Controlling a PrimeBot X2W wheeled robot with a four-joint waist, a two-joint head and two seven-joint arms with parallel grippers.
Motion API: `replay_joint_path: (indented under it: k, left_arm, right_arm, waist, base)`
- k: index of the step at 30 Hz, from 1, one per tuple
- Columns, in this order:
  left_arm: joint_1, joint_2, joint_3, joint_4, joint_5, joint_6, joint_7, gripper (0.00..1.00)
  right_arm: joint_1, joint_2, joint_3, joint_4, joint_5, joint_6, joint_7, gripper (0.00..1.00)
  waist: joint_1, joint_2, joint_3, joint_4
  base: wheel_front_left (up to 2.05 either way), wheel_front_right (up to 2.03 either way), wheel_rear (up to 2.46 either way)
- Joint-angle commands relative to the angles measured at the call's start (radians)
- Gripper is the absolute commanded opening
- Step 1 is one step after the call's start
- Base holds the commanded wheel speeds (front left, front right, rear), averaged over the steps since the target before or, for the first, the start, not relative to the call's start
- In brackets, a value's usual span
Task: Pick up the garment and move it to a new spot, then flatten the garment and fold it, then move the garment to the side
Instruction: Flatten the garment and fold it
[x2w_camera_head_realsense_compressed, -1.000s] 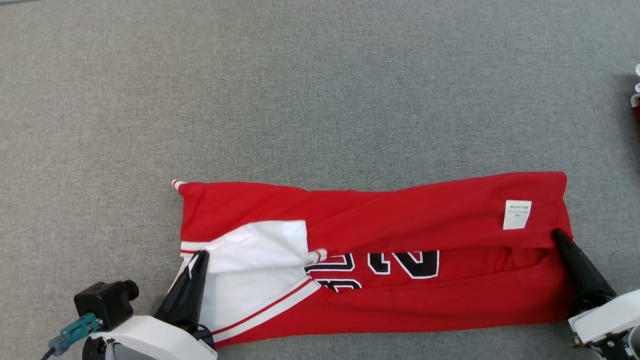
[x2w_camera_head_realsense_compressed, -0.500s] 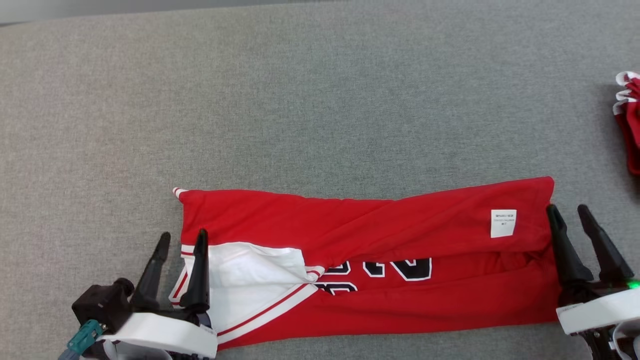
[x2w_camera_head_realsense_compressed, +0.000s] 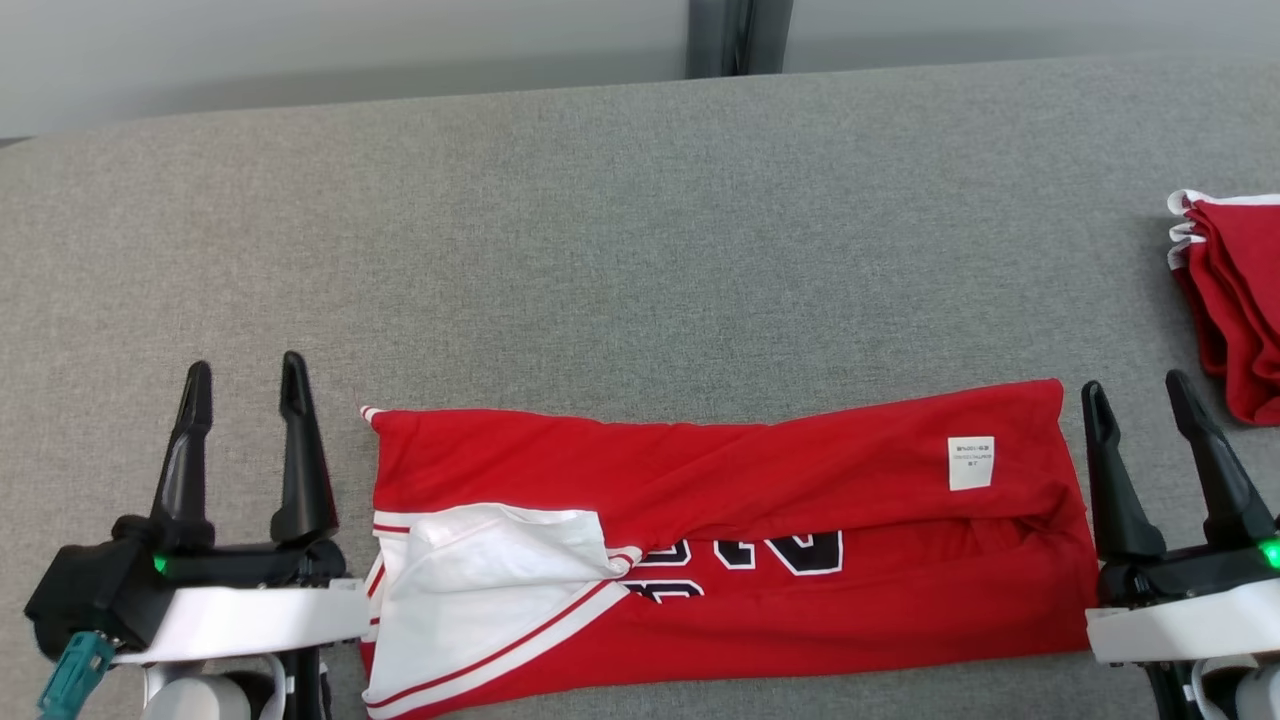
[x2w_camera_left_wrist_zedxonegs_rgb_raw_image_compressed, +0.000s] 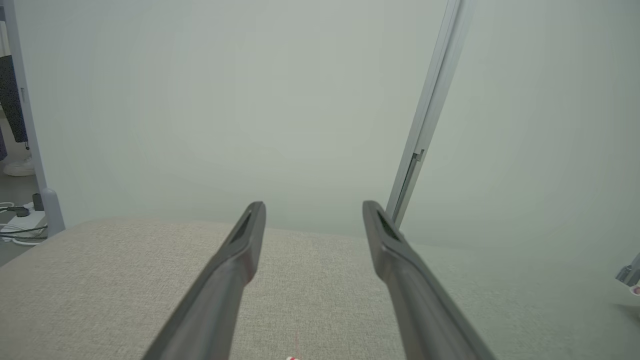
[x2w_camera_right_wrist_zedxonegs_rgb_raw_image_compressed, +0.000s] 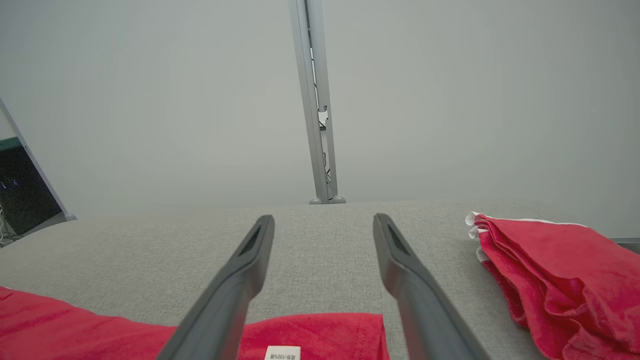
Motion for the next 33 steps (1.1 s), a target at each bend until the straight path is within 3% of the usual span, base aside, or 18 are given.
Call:
replay_joint_path:
  k: [1,8,24,28,33]
  left_arm:
    - [0.018,0.006,0.019,0.009,0.019,-0.012,-0.003,1.0]
    - [0.078,0.026,0.025,0.076,0.062,-0.044,-0.004,1.0]
    - [0.082,0.037,0.012,0.087,0.05,-0.043,0.017,1.0]
    - [0.073,0.034,0.006,0.08,0.048,-0.038,0.022,1.0]
    - [0.05,0.026,-0.012,0.085,0.048,-0.039,0.03,1.0]
  right_arm:
    - [0.016,0.009,0.0,0.004,-0.013,0.0,-0.006,1.0]
    - [0.037,0.024,0.007,0.029,-0.04,0.0,-0.006,1.0]
    - [0.015,0.016,0.007,0.071,-0.031,0.0,-0.007,1.0]
    - [-0.007,0.001,-0.001,0.149,-0.016,0.0,-0.005,1.0]
    - [-0.054,-0.008,0.035,0.357,0.019,0.0,-0.003,1.0]
  waist:
    - [0.0,0.0,-0.013,-0.001]
    - [0.0,0.0,-0.033,-0.004]
    - [0.0,0.0,-0.042,0.01]
    - [0.0,0.0,-0.035,0.02]
    - [0.0,0.0,-0.013,0.044]
  base:
    - [0.0,0.0,0.0]
    - [0.0,0.0,0.0]
    - [0.0,0.0,0.0]
    - [0.0,0.0,0.0]
    - [0.0,0.0,0.0]
